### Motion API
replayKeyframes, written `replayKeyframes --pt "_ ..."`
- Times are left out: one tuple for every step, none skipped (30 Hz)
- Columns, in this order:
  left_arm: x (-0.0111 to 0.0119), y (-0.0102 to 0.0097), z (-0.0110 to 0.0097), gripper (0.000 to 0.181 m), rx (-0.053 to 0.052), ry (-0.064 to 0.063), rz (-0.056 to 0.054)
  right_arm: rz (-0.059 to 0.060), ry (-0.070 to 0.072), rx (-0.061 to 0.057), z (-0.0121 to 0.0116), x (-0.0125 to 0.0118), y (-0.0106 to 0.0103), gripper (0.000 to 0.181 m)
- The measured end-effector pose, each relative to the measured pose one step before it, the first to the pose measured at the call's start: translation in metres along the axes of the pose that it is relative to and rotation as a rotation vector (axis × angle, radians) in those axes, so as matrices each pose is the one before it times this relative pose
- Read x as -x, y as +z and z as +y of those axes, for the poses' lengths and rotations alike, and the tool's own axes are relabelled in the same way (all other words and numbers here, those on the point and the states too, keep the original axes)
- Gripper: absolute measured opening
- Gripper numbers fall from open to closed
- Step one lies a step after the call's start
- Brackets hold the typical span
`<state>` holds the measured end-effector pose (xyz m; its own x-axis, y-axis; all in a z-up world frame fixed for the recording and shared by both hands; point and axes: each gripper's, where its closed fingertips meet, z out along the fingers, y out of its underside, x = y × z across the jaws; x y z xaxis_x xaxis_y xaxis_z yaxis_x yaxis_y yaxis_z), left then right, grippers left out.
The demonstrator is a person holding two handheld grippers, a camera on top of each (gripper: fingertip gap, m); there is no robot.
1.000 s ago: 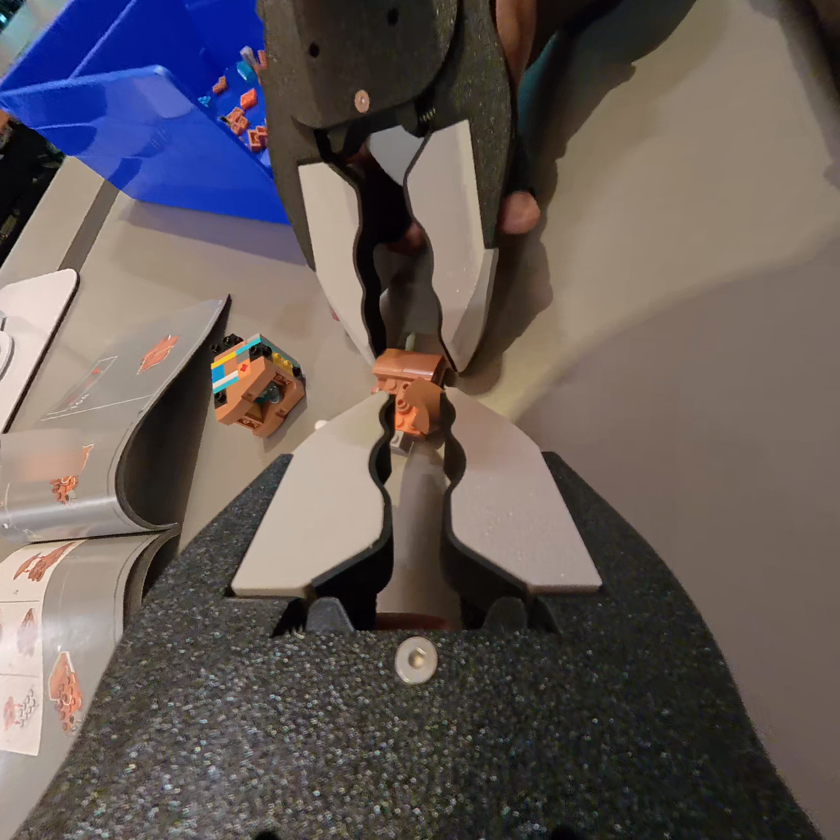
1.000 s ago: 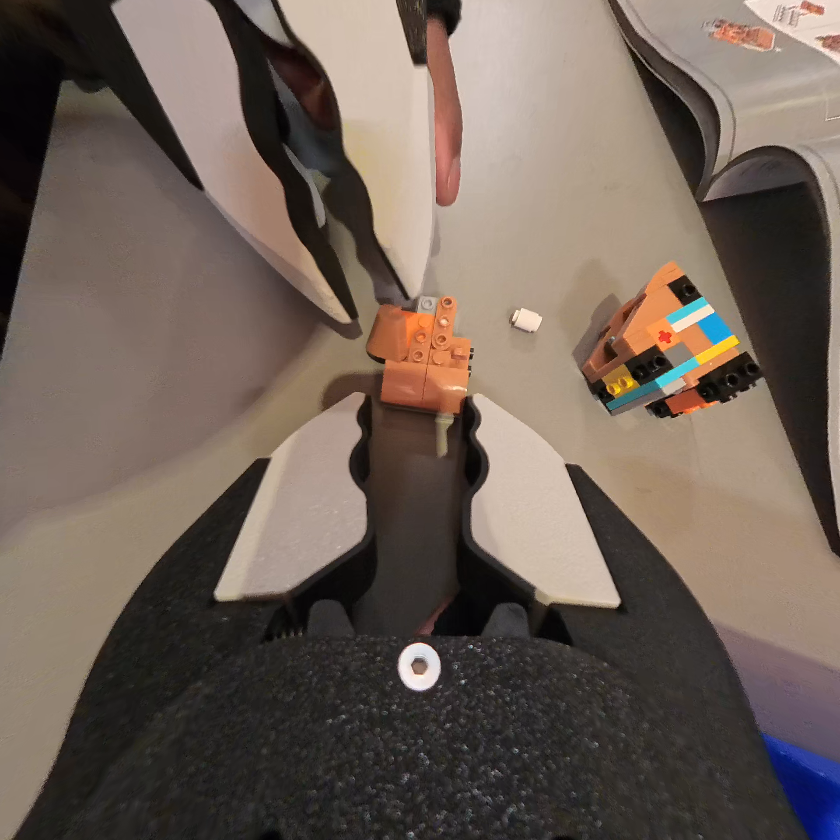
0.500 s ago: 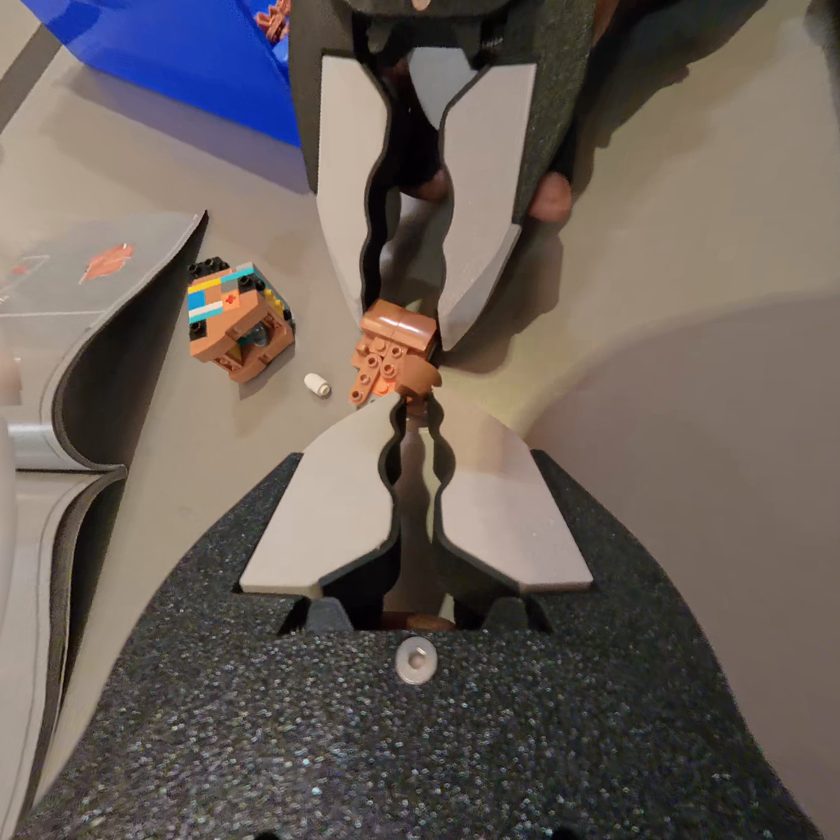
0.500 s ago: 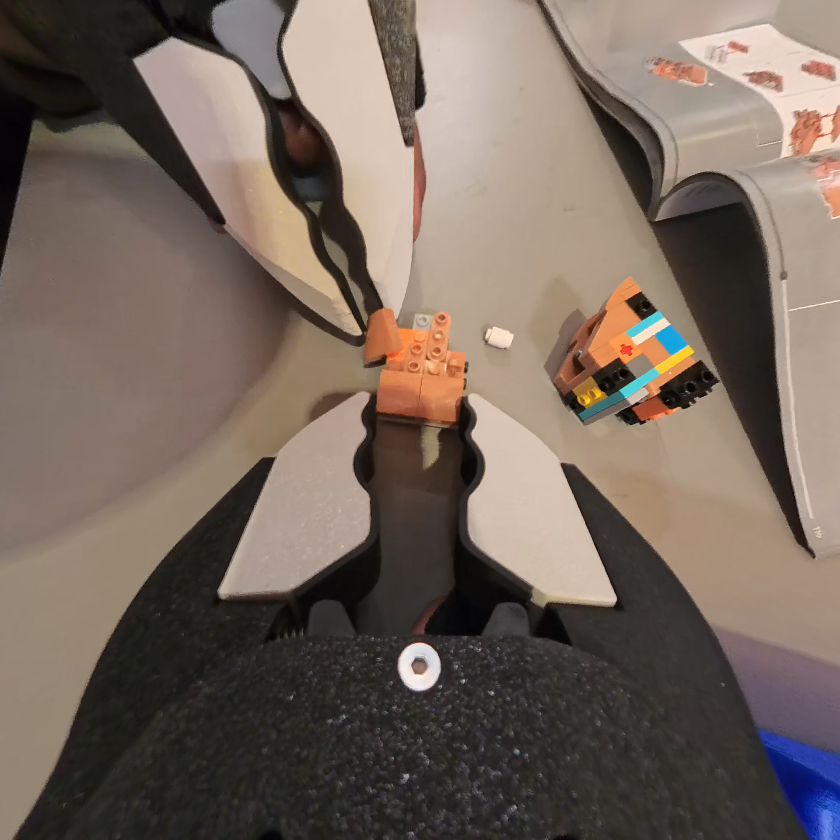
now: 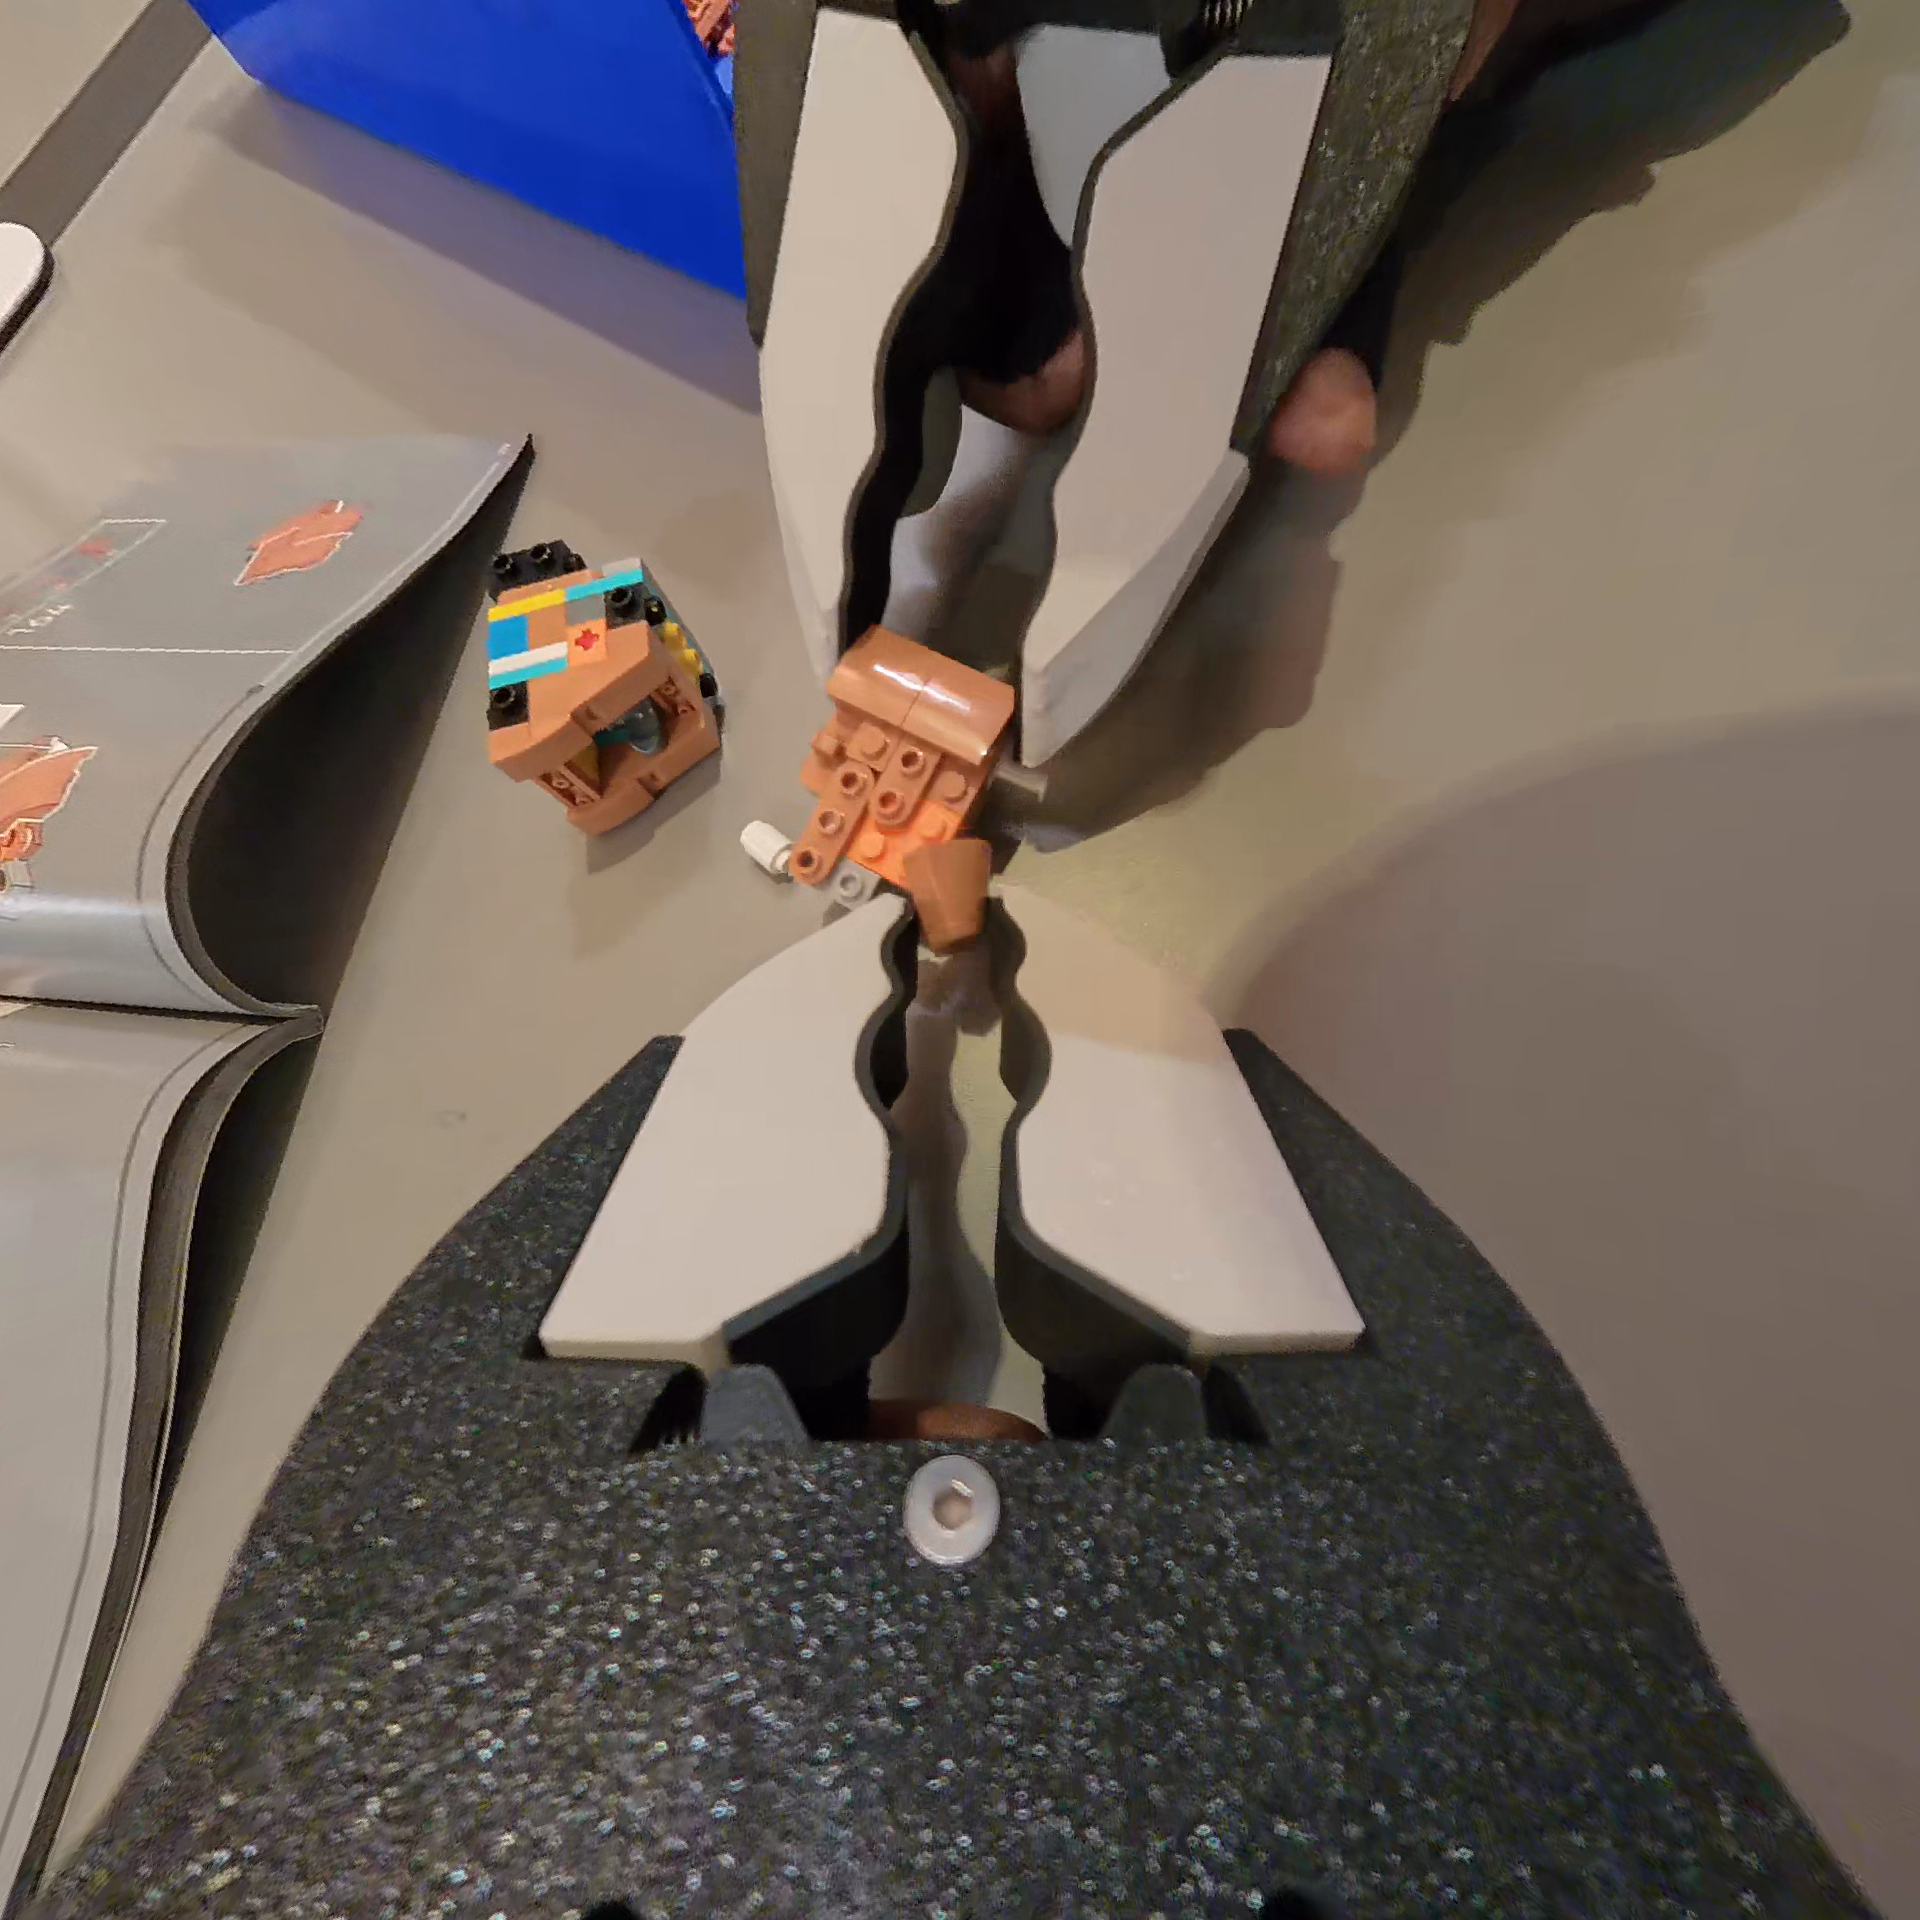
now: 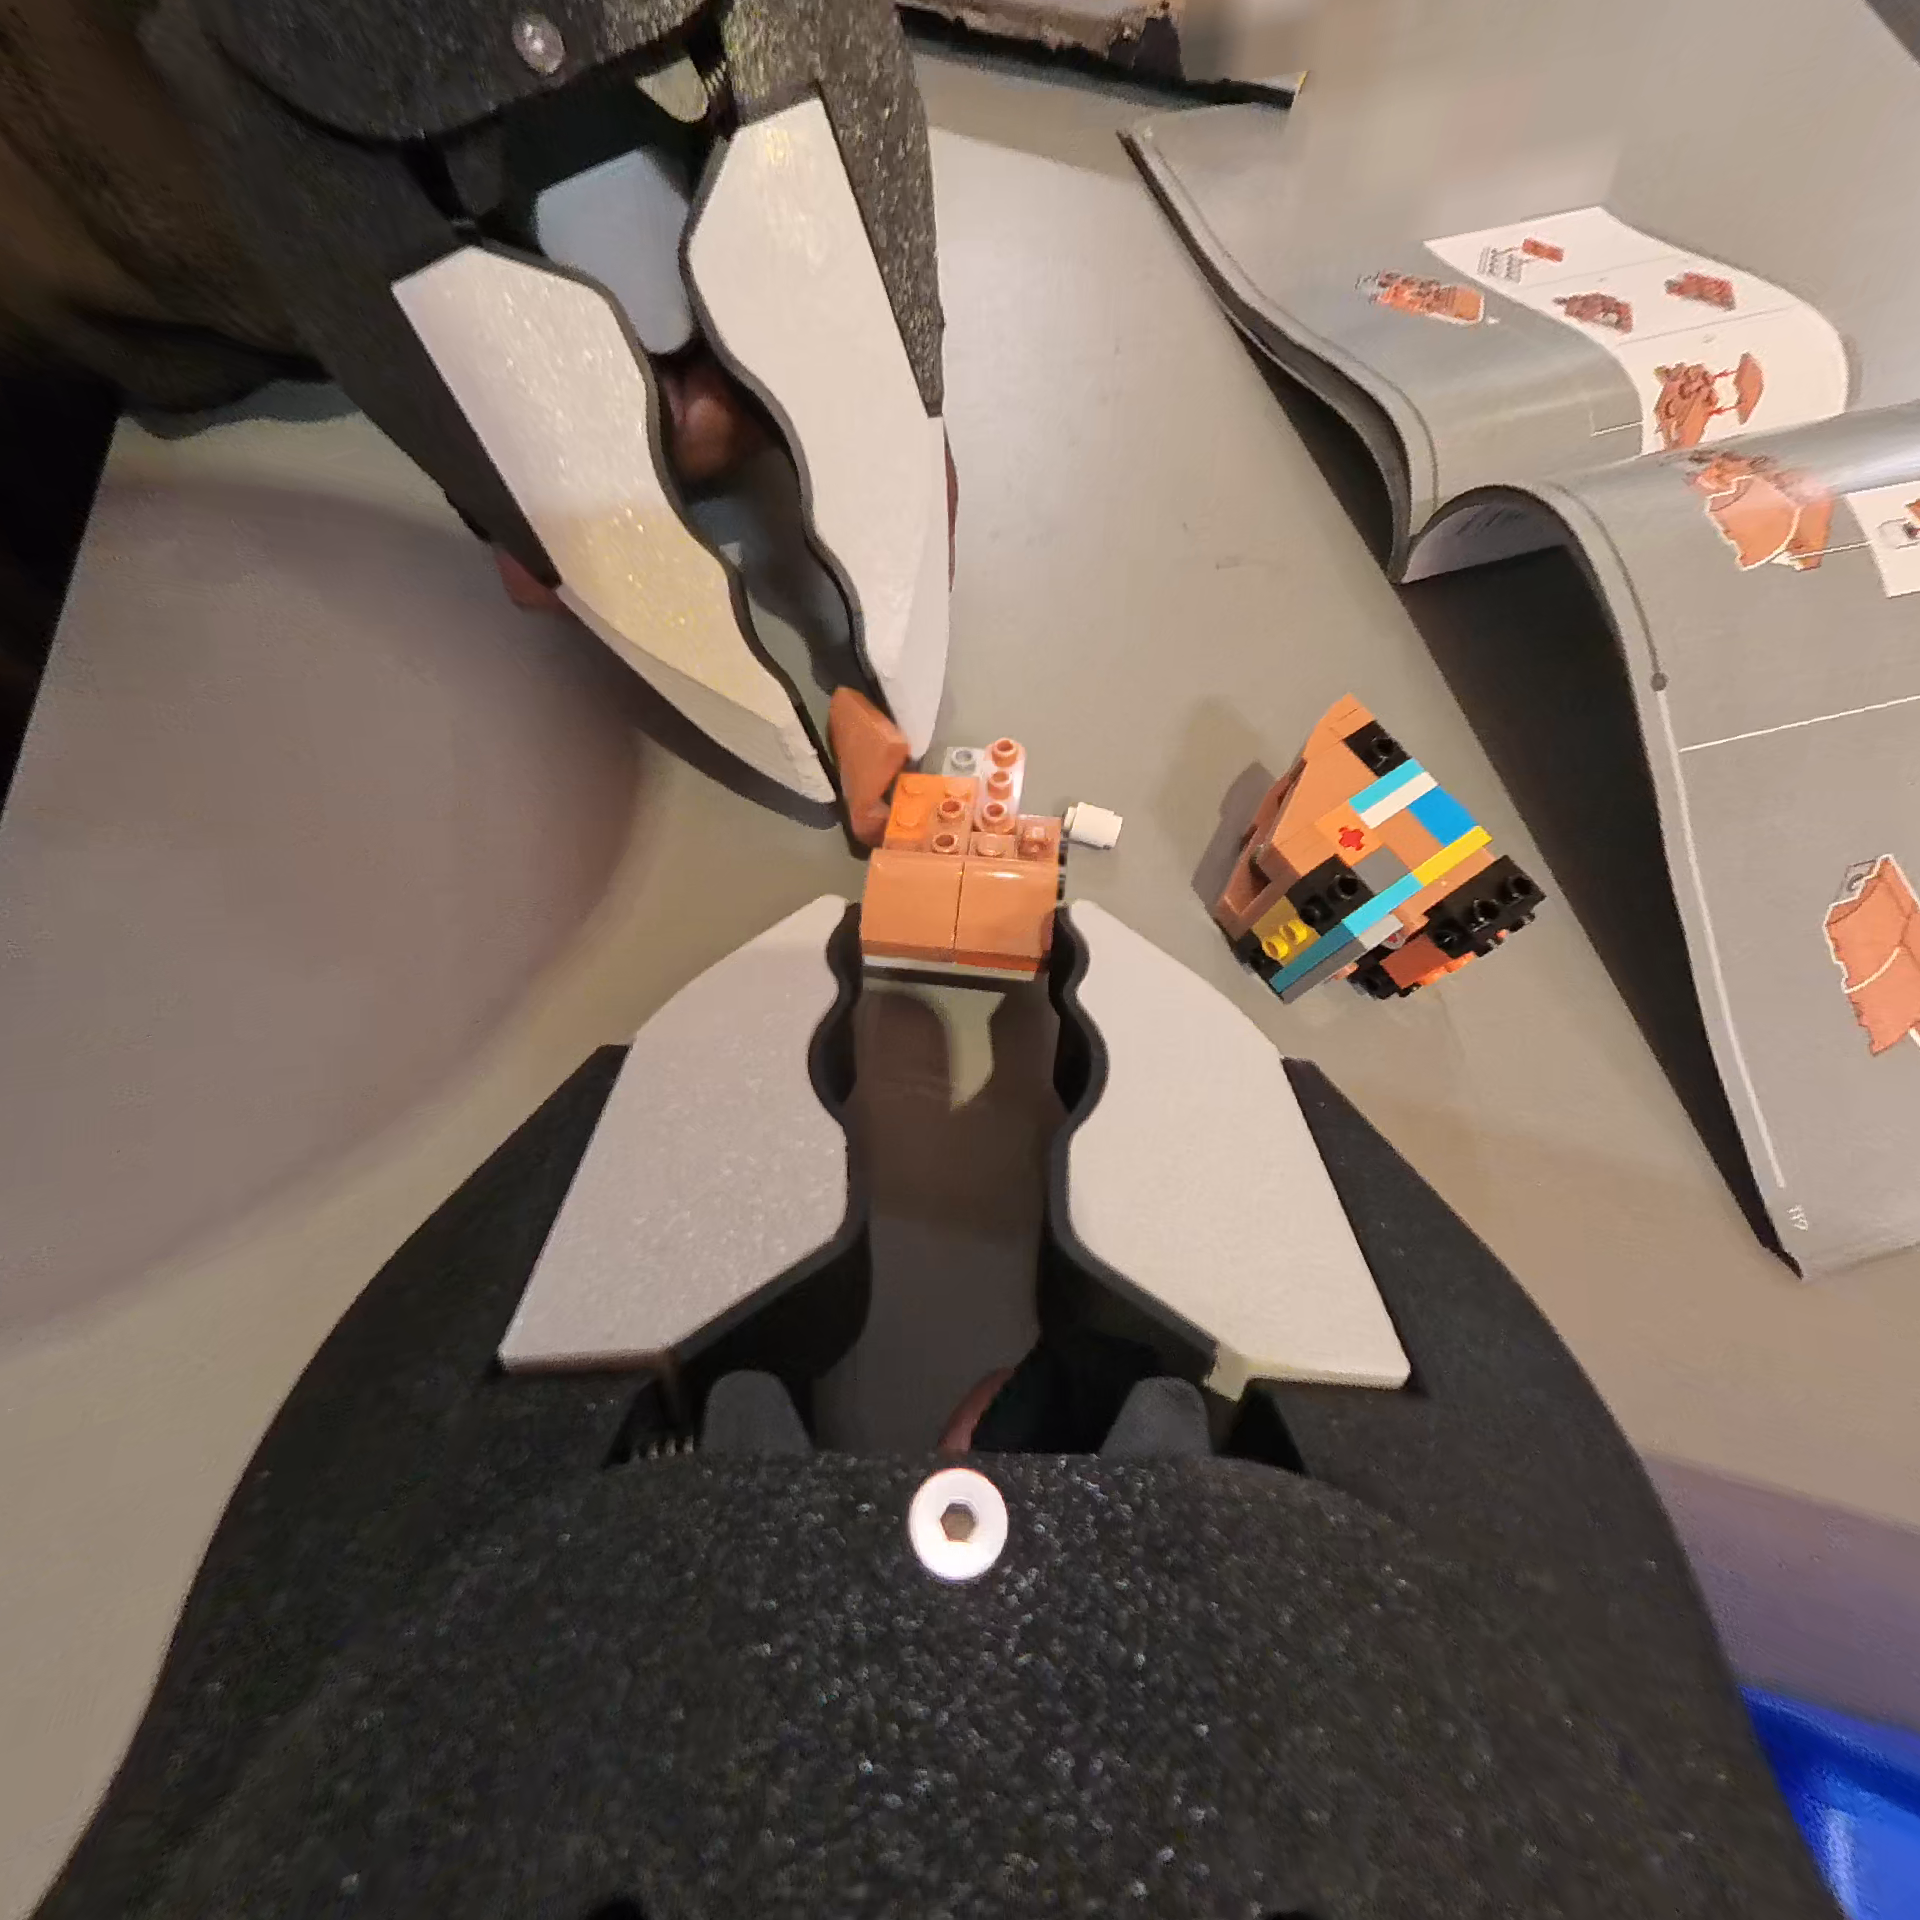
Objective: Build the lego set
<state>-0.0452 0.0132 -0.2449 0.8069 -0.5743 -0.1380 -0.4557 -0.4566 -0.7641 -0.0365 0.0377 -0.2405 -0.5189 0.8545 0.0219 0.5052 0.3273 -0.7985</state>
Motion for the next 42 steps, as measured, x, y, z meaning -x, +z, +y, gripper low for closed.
replayKeyframes --pt "-0.00026 -0.00007 0.00022 0.012 0.0004 -0.0002 0.0020 0.0023 -0.0001 -0.0159 -0.00222 -0.00045 -0.00068 0.034" --pt "0.00020 0.00007 0.00054 0.012 0.0031 0.0013 -0.0014 0.0014 -0.0023 -0.0187 -0.00253 -0.00019 -0.00079 0.034" --pt "0.00018 0.00006 0.00050 0.012 0.0028 0.0028 -0.0014 0.0011 -0.0025 -0.0135 -0.00183 0.00002 -0.00054 0.034" --pt "0.00027 -0.00006 0.00026 0.012 0.0018 0.0039 -0.0017 0.0026 -0.0019 -0.0054 -0.00063 -0.00025 -0.00026 0.034" --pt "0.00067 -0.00037 -0.00007 0.012 -0.0004 0.0061 -0.0050 0.0022 -0.0022 0.0000 0.00005 -0.00003 -0.00009 0.034" --pt "0.00061 -0.00070 -0.00060 0.012 -0.0031 0.0090 -0.0059 0.0014 -0.0043 -0.0020 -0.00019 0.00017 -0.00018 0.034" --pt "0.00016 -0.00097 -0.00113 0.012 -0.0063 0.0132 -0.0043 0.0035 -0.0054 -0.0037 -0.00047 0.00008 -0.00018 0.034" --pt "-0.00033 -0.00128 -0.00174 0.012 -0.0094 0.0211 -0.0030 0.0043 -0.0041 -0.0023 -0.00019 -0.00015 -0.00024 0.034" --pt "-0.00084 -0.00141 -0.00229 0.012 -0.0123 0.0315 -0.0039 0.0026 -0.0027 -0.0005 -0.00003 -0.00012 -0.00006 0.034" --pt "-0.00165 -0.00150 -0.00293 0.012 -0.0149 0.0427 -0.0037 0.0020 -0.0018 -0.0012 -0.00017 -0.00006 -0.00011 0.034" --pt "-0.00163 -0.00127 -0.00350 0.012 -0.0173 0.0487 -0.0072 0.0017 -0.0010 -0.0022 -0.00032 -0.00015 -0.00017 0.034" --pt "-0.00140 -0.00057 -0.00331 0.012 -0.0138 0.0463 -0.0093 -0.0003 -0.0019 -0.0039 -0.00049 0.00009 -0.00013 0.034" --pt "-0.00137 0.00004 -0.00238 0.012 -0.0066 0.0383 -0.0078 -0.0017 -0.0052 -0.0071 -0.00089 0.00042 -0.00017 0.034" --pt "-0.00091 0.00052 -0.00120 0.012 -0.0010 0.0287 -0.0064 -0.0014 -0.0079 -0.0093 -0.00128 0.00064 -0.00029 0.034" --pt "-0.00031 0.00065 -0.00023 0.012 0.0031 0.0203 -0.0070 -0.0004 -0.0062 -0.0043 -0.00059 0.00053 -0.00014 0.034" --pt "0.00064 0.00066 0.00033 0.012 0.0042 0.0143 -0.0101 -0.0005 -0.0044 0.0016 0.00007 0.00048 0.00019 0.034" --pt "0.00129 0.00037 0.00071 0.013 0.0036 0.0083 -0.0118 -0.0005 -0.0046 0.0021 0.00026 0.00053 0.00014 0.034" --pt "0.00170 0.00029 0.00076 0.013 0.0043 0.0028 -0.0119 -0.0006 -0.0048 0.0013 0.00015 0.00054 0.00019 0.034" --pt "0.00168 0.00008 0.00039 0.014 0.0019 0.0006 -0.0105 -0.0003 -0.0036 0.0026 0.00035 0.00040 0.00026 0.034" --pt "0.00117 -0.00001 -0.00030 0.016 -0.0023 -0.0001 -0.0074 -0.0002 -0.0021 0.0034 0.00036 0.00021 0.00022 0.034" --pt "0.00091 -0.00011 -0.00107 0.017 -0.0053 -0.0009 -0.0063 -0.0001 -0.0008 0.0005 0.00007 0.00014 0.00010 0.034" --pt "0.00060 0.00023 -0.00081 0.018 -0.0039 -0.0016 -0.0045 -0.0015 0.0003 -0.0010 -0.00014 0.00018 -0.00010 0.034" --pt "0.00047 0.00036 -0.00030 0.019 -0.0008 -0.0008 -0.0037 -0.0016 0.0010 -0.0005 0.00001 0.00012 -0.00005 0.034" --pt "0.00036 0.00043 0.00005 0.021 0.0008 0.0008 -0.0036 -0.0010 0.0009 -0.0005 -0.00009 -0.00012 -0.00007 0.034" --pt "0.00060 0.00026 -0.00008 0.022 0.0002 0.0008 -0.0046 -0.0005 0.0005 -0.0008 -0.00011 0.00006 -0.00011 0.034" --pt "0.00058 0.00013 0.00013 0.023 0.0020 -0.0007 -0.0040 -0.0003 -0.0002 -0.0012 -0.00004 0.00004 -0.00010 0.034" --pt "0.00049 0.00012 0.00045 0.025 0.0030 -0.0009 -0.0024 -0.0009 -0.0012 -0.0016 -0.00016 0.00018 -0.00016 0.034" --pt "0.00051 0.00003 0.00035 0.026 0.0025 0.0007 -0.0030 -0.0015 -0.0014 -0.0015 -0.00019 0.00034 -0.00013 0.034" --pt "0.00061 -0.00011 0.00008 0.027 0.0005 0.0024 -0.0038 -0.0015 -0.0011 -0.0014 -0.00018 0.00021 -0.00010 0.034" --pt "0.00028 -0.00015 -0.00043 0.027 -0.0018 0.0037 -0.0031 -0.0006 -0.0007 -0.0013 -0.00018 0.00012 -0.00010 0.034" --pt "0.00021 -0.00021 -0.00063 0.028 -0.0029 0.0043 -0.0023 -0.0004 -0.0005 -0.0012 -0.00015 0.00012 -0.00012 0.034" --pt "0.00024 -0.00023 -0.00090 0.028 -0.0041 0.0044 -0.0030 -0.0008 -0.0006 -0.0002 0.00002 0.00012 -0.00006 0.034" --pt "0.00037 -0.00037 -0.00104 0.028 -0.0054 0.0045 -0.0039 -0.0006 -0.0016 0.0004 -0.00001 0.00013 0.00005 0.034" --pt "0.00054 -0.00049 -0.00115 0.028 -0.0056 0.0043 -0.0040 -0.0009 -0.0030 0.0011 0.00018 0.00039 0.00016 0.034" --pt "0.00093 -0.00061 -0.00120 0.027 -0.0072 0.0021 -0.0067 -0.0021 -0.0047 0.0025 0.00029 0.00059 0.00015 0.034" --pt "0.00188 -0.00075 -0.00066 0.027 -0.0042 0.0013 -0.0107 -0.0072 -0.0085 0.0037 0.00043 0.00155 0.00035 0.034" --pt "0.00184 -0.00065 -0.00024 0.027 -0.0021 -0.0002 -0.0092 -0.0063 -0.0126 0.0045 0.00046 0.00176 0.00047 0.034" --pt "0.00124 -0.00074 0.00015 0.027 -0.0018 -0.0030 -0.0044 -0.0036 -0.0122 0.0036 0.00043 0.00146 0.00036 0.034" --pt "0.00014 -0.00044 0.00061 0.027 0.0011 -0.0039 0.0022 -0.0016 -0.0099 0.0025 0.00014 0.00111 0.00032 0.034" --pt "-0.00002 -0.00008 0.00124 0.027 0.0052 -0.0006 0.0021 -0.0016 -0.0068 0.0026 0.00025 0.00082 0.00024 0.034" --pt "-0.00010 0.00002 0.00134 0.027 0.0071 0.0048 -0.0004 -0.0024 -0.0041 0.0028 0.00033 0.00061 0.00027 0.034" --pt "-0.00005 -0.00018 0.00071 0.027 0.0030 0.0039 0.0001 -0.0005 -0.0003 0.0017 0.00022 0.00008 0.00005 0.034"
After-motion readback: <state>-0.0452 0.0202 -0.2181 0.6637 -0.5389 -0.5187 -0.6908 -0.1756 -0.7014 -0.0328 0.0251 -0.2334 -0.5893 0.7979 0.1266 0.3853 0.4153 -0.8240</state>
